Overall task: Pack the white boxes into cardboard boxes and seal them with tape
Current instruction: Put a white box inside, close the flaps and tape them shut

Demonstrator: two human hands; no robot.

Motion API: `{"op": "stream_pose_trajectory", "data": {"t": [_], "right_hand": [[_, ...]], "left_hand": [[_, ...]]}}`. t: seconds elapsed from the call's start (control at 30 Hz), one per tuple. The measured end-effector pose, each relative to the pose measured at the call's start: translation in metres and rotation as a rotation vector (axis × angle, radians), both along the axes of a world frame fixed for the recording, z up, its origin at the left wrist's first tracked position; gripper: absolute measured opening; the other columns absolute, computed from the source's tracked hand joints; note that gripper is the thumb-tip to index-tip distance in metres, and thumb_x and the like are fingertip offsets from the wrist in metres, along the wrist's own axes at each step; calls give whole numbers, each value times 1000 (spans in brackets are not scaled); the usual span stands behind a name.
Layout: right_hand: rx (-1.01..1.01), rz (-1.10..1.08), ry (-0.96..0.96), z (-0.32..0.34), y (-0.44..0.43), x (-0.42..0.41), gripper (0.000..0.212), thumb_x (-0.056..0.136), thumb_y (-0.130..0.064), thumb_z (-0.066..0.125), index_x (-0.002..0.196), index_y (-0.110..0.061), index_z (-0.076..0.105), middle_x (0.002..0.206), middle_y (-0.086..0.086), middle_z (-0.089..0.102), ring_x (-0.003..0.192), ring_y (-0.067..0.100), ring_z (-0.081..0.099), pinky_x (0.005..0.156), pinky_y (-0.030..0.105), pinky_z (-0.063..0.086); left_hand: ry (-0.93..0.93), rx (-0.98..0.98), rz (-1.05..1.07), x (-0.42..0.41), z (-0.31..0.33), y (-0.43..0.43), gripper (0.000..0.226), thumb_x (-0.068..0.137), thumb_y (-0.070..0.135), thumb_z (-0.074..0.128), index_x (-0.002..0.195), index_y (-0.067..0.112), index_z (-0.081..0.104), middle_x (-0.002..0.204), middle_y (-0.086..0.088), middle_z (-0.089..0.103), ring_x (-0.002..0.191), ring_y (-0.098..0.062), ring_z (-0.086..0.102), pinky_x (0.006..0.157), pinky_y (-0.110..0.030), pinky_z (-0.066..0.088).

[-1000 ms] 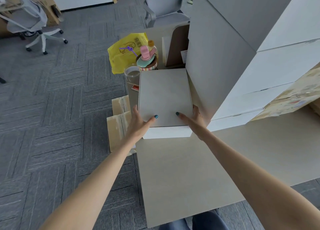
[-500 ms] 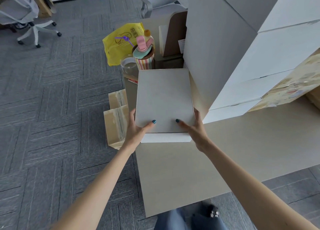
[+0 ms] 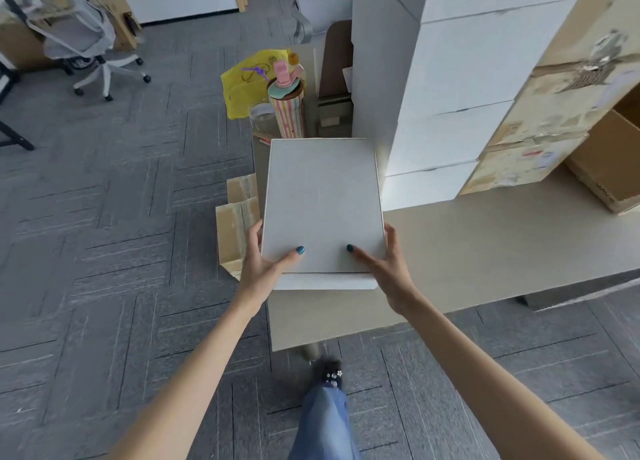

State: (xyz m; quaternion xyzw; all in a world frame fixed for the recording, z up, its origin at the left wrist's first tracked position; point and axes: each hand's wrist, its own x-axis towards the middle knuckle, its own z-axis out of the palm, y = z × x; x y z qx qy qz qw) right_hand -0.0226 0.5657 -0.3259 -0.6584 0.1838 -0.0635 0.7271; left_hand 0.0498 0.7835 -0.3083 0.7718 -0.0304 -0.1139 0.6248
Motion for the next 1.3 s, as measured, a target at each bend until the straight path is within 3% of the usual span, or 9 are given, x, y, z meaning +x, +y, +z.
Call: {"op": "stream_pose_trajectory", "data": {"t": [0.1, 0.3, 0.43, 0.57, 0.67, 0.77, 0.87, 1.07, 1.3], "right_hand": [[-19, 1, -35, 11, -3, -47, 67, 83, -13, 76, 137, -20, 37, 129, -1, 58, 115, 10, 60, 90, 22, 53], [-55, 34, -95, 38, -19, -148, 64, 86, -7, 72, 138, -15, 36, 117, -16, 55, 92, -19, 57, 75, 4, 45], [-49, -14, -109, 50, -30, -214, 66, 84, -11, 75, 138, -17, 38, 124, -11, 55, 104, -10, 57, 85, 10, 48], [-23, -89, -130, 61, -49, -274, 65, 83, -11, 77, 135, -19, 40, 124, -9, 58, 110, -1, 59, 89, 17, 51], [-2, -147, -136, 65, -70, -311, 65, 83, -12, 77, 136, -18, 39, 129, -4, 58, 119, 11, 58, 95, 29, 52], [11, -209, -144, 73, -98, -340, 64, 84, -12, 76, 136, -19, 39, 129, -8, 58, 119, 10, 57, 85, 25, 54], [11, -286, -160, 77, -135, -361, 64, 84, -15, 77, 135, -23, 40, 130, -9, 58, 122, 11, 56, 91, 29, 53], [-9, -401, -185, 87, -226, -386, 66, 82, -17, 78, 135, -26, 40, 129, -11, 58, 123, 10, 55, 95, 29, 51], [-83, -469, -160, 105, -374, -374, 72, 81, -22, 79, 139, -25, 37, 134, -8, 55, 122, 5, 54, 96, 24, 48]], "left_hand": [[-32, -10, 2, -48, 10, -3, 80, 78, 10, 82, 141, 22, 35, 134, 9, 57, 119, -8, 58, 103, -33, 48], [-65, -19, 14, -153, 23, -15, 79, 78, 16, 84, 139, 27, 35, 131, 16, 57, 116, -6, 59, 102, -32, 48], [-108, -12, 5, -213, 37, -30, 79, 79, 16, 83, 141, 25, 35, 134, 12, 55, 112, 1, 58, 96, -15, 47], [-128, -10, -60, -258, 46, -52, 83, 73, 25, 86, 138, 27, 35, 138, 10, 53, 125, -9, 54, 109, -36, 43], [-133, -9, -114, -285, 58, -79, 80, 76, 20, 85, 138, 27, 34, 137, 9, 52, 125, -9, 53, 110, -35, 41], [-141, 2, -201, -300, 70, -114, 89, 65, 41, 84, 138, 27, 36, 135, 11, 54, 123, -9, 54, 108, -35, 42], [-149, 3, -275, -306, 78, -158, 88, 62, 46, 83, 136, 28, 38, 132, 15, 56, 122, -5, 54, 107, -38, 43], [-162, -27, -396, -310, 92, -266, 77, 75, 21, 86, 136, 27, 39, 126, 21, 58, 117, 1, 56, 108, -38, 44], [-215, -74, -467, -288, 107, -422, 75, 76, 21, 85, 134, 34, 40, 135, 14, 54, 125, -8, 53, 109, -36, 42]]}}
